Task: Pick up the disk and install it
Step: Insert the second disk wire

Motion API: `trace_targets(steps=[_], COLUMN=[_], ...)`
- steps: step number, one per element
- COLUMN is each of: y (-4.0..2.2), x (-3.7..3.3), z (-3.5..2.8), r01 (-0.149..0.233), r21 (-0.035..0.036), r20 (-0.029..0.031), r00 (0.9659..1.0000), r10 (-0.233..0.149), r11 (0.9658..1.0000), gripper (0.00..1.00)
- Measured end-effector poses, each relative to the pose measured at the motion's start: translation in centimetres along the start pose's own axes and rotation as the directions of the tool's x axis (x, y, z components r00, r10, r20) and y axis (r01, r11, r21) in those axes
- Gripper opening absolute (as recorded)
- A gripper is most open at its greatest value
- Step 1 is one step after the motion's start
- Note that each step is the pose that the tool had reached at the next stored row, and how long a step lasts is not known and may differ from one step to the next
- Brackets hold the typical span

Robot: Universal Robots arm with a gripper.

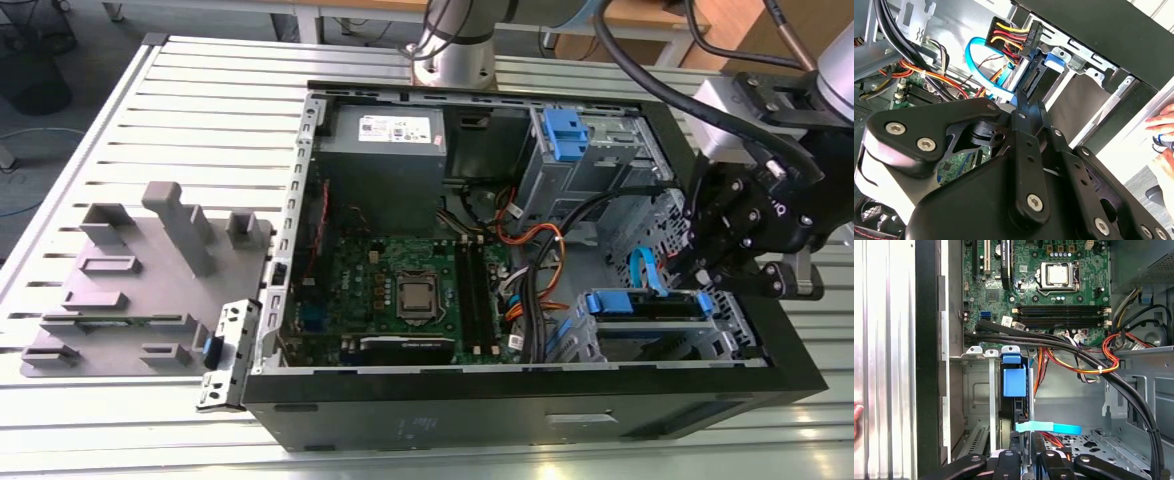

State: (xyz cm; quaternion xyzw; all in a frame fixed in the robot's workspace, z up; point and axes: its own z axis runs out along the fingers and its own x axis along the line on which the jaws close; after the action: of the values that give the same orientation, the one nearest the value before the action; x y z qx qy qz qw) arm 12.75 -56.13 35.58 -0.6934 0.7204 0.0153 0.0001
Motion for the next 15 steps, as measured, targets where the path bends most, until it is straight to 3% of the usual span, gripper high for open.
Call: trace_targets(steps=[15], y=[0.02], x=[-0.02], z=[-0.95], r01=[0.0], r21=[-0.0001], r20=[0.0005], r00=[1.0], r10=[0.0], r11=[1.0], gripper=[0.24])
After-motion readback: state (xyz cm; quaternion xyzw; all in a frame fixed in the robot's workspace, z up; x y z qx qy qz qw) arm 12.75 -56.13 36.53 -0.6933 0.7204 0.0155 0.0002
